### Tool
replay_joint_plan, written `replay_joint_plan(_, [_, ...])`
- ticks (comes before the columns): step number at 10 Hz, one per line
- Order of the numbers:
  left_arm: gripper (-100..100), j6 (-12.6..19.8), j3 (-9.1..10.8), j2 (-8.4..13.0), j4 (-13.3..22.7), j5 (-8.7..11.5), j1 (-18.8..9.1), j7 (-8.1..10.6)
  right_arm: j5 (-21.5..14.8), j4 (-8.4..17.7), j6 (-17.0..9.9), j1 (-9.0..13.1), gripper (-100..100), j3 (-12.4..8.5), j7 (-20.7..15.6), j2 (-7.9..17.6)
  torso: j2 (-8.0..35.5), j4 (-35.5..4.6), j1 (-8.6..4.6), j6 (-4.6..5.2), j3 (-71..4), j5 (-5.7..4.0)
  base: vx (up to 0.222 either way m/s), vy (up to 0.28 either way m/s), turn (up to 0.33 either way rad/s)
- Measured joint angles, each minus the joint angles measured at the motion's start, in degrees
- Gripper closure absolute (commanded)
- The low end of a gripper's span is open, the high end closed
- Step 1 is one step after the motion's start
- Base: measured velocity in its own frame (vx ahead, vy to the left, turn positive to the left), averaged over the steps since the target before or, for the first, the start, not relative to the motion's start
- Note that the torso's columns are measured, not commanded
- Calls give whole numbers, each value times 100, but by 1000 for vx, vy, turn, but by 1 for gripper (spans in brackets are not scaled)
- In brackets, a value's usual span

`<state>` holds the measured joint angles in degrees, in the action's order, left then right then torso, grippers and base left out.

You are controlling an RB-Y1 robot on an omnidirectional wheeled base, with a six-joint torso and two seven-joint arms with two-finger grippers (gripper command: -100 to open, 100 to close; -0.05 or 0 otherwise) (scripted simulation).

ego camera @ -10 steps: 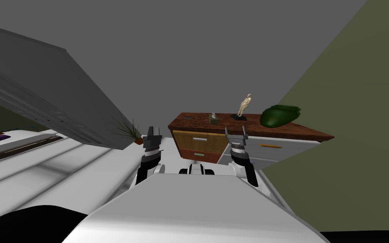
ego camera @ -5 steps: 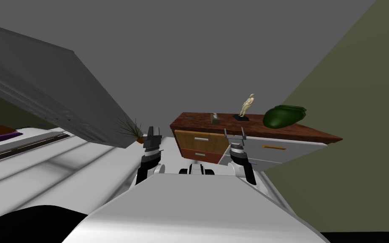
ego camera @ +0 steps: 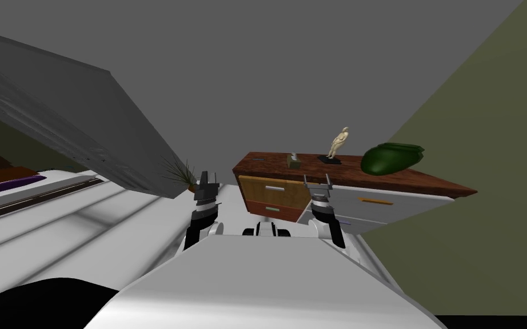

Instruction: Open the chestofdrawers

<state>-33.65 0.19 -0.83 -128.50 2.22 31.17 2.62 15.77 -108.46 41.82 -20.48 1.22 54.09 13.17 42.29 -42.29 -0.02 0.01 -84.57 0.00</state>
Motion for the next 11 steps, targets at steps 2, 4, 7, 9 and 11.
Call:
replay_joint_plan(2, [0,0,0,0,0,0,0,0,114,186,26,71,-100,-1,308,37,1,0,4,0,1,1,-9,18,33])
replay_joint_plan(4, [0,0,0,0,0,0,0,0,208,375,60,162,-100,-15,578,77,-1,0,3,-3,0,0,-10,23,79])
replay_joint_plan(7, [0,0,0,0,0,0,0,0,338,597,117,230,-100,-8,1007,107,0,0,3,-3,0,0,-8,19,57])
replay_joint_plan(9, [0,0,0,0,0,0,0,0,393,729,154,284,-100,-3,1288,116,0,0,1,0,0,0,-9,20,53])
replay_joint_plan(11, [0,0,0,0,0,0,0,0,527,942,166,394,-100,-13,1598,139,1,0,3,0,0,1,-11,19,31])
